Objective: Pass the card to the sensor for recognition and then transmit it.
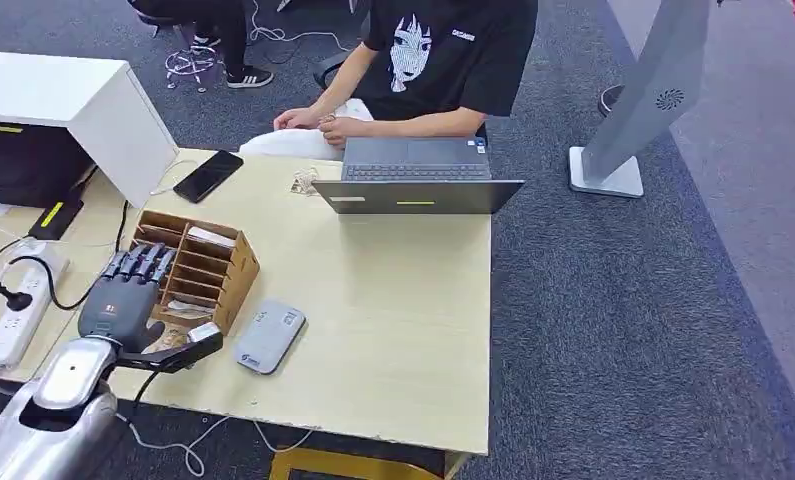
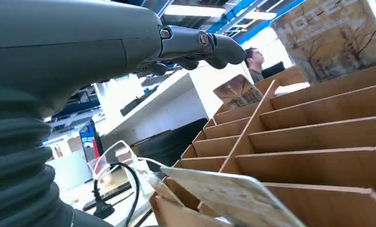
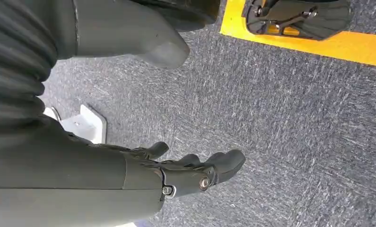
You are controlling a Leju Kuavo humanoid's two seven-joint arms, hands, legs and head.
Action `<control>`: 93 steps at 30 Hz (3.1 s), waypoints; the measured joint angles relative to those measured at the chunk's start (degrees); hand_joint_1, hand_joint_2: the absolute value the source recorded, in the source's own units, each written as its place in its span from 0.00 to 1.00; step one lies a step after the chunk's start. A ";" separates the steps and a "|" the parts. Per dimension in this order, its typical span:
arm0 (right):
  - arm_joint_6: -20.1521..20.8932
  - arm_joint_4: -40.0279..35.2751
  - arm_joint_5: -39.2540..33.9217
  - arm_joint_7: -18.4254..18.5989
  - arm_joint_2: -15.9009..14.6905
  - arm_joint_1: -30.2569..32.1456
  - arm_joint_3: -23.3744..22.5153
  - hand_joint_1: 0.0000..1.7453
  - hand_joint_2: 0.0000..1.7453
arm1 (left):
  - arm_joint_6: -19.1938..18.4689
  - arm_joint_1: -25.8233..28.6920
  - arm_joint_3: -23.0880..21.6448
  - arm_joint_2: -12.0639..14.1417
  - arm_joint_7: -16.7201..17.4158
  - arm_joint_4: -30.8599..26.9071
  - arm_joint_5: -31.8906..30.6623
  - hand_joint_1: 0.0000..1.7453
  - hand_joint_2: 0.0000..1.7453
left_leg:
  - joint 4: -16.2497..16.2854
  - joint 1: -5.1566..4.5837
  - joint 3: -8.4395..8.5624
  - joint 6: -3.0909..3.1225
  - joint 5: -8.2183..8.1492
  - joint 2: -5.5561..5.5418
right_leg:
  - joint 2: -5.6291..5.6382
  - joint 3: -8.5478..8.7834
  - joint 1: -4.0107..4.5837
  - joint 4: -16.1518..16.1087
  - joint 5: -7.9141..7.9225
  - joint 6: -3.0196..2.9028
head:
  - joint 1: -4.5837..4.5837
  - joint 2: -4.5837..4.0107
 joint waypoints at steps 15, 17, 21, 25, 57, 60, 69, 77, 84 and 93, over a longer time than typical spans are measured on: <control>0.02 0.00 0.83 -0.09 0.00 0.00 -0.42 0.00 1.00 | 3.69 -0.08 -0.04 -2.42 -0.41 1.22 -0.70 0.00 1.00 | 0.00 0.00 0.00 0.00 0.00 0.00 | 0.00 0.00 0.00 0.00 0.00 0.00 | 0.02 0.00; 0.04 0.00 1.00 -0.09 0.00 0.00 -0.48 0.00 1.00 | 5.67 -0.08 -0.04 -2.75 -1.11 1.35 -1.00 0.00 1.00 | 0.00 0.00 -0.01 0.00 0.00 0.00 | 0.00 0.00 0.00 0.00 0.00 0.00 | 0.02 0.00; 0.07 0.00 1.01 -0.18 0.00 0.01 -0.81 0.00 1.00 | 7.08 -0.07 -0.04 -3.63 -1.99 1.62 -1.03 0.00 1.00 | 0.00 0.00 -0.01 0.00 0.00 0.00 | 0.00 0.00 0.00 0.00 0.00 0.00 | 0.02 0.00; 0.07 0.00 1.03 -0.31 0.02 0.00 -1.03 0.00 1.00 | 7.47 -0.07 -0.04 -4.17 -2.41 1.73 -0.92 0.00 1.00 | 0.00 0.00 -0.01 0.00 0.00 0.00 | 0.00 0.00 0.00 0.00 0.00 0.00 | 0.00 0.00; -0.13 0.00 1.68 -0.68 0.02 0.11 -2.86 0.00 1.00 | 3.49 -1.34 -0.04 -5.83 -4.20 2.95 3.32 1.00 1.00 | 0.00 0.00 0.00 0.00 0.00 0.00 | 0.00 0.00 0.00 0.00 0.00 0.00 | 0.02 0.00; -0.33 0.00 1.68 -0.77 0.02 0.11 -3.26 0.00 1.00 | 1.73 -1.81 -0.04 -5.81 -3.74 3.32 3.72 1.00 1.00 | 0.00 0.00 0.00 0.00 0.00 0.00 | 0.00 -0.01 0.00 0.00 0.00 0.00 | 0.00 0.00; -0.44 0.00 1.66 -1.01 0.02 0.15 -4.24 0.00 1.00 | 0.26 -2.61 -0.83 -5.13 -3.24 3.98 4.63 1.00 1.00 | 0.00 0.00 -0.01 0.00 0.00 0.00 | 0.01 0.00 0.00 0.00 0.00 0.00 | 0.02 0.00; -0.39 0.00 1.55 -1.14 0.02 0.20 -4.66 0.00 1.00 | -0.20 -2.65 -0.94 -4.68 -3.17 3.98 5.07 1.00 1.00 | 0.00 0.00 0.00 0.00 0.00 0.01 | 0.01 0.00 0.00 0.00 0.00 0.00 | 0.02 0.00; -0.44 0.00 1.73 -1.36 0.02 0.28 -5.11 0.00 1.00 | 0.26 -2.62 -0.96 -4.28 -3.10 3.98 5.44 1.00 1.00 | 0.00 0.00 0.00 0.00 0.00 0.01 | 0.03 0.00 0.00 0.00 0.00 0.00 | 0.02 0.00; -0.46 0.00 1.92 -1.38 0.02 0.30 -5.55 0.00 1.00 | 4.46 -2.59 -0.96 -3.80 -2.40 3.39 4.50 1.00 1.00 | 0.00 0.00 -0.01 0.00 0.00 0.00 | 0.01 0.01 0.00 0.00 0.00 0.00 | 0.02 0.00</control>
